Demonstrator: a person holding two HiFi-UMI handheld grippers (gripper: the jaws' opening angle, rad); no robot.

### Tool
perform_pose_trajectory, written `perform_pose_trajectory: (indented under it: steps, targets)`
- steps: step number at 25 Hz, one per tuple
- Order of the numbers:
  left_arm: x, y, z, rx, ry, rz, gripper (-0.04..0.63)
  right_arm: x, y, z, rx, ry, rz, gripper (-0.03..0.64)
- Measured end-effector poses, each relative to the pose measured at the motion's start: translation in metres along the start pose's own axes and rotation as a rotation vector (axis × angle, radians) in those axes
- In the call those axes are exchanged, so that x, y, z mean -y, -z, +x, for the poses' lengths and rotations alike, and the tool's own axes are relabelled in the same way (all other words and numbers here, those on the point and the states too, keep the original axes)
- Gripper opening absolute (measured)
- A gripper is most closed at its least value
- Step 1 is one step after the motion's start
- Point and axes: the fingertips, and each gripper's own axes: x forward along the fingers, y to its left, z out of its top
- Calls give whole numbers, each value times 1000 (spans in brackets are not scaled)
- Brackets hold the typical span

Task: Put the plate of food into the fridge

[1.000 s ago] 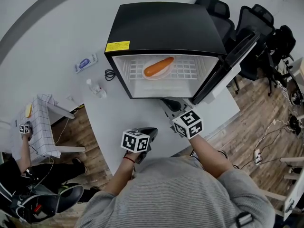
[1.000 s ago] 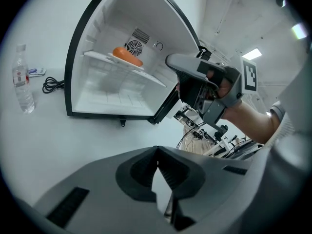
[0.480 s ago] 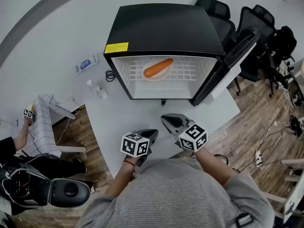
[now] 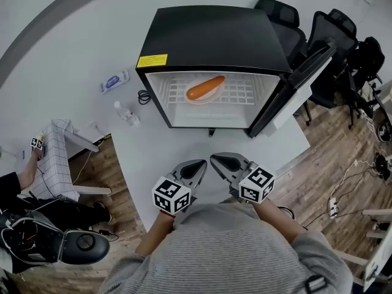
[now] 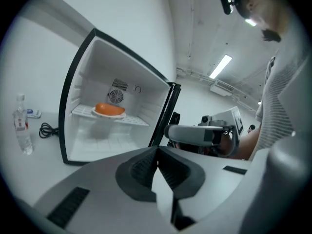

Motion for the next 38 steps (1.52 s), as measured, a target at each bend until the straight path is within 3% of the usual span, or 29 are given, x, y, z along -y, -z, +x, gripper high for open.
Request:
perform_pose_trajectory:
  steps: [3, 6, 17, 38]
  targets:
    - [10, -22, -8, 86, -7, 53, 11, -8, -7, -5, 27, -13, -2, 12]
    - [19, -31, -10, 116, 0, 66, 11, -16, -16, -9, 54, -29, -8, 12]
    - [25, -29, -7, 112, 9, 40, 11, -13, -30, -21, 84, -4, -40, 12]
    - [29, -27, -4, 112, 38, 10, 11, -14, -29, -21, 50, 7, -36, 12]
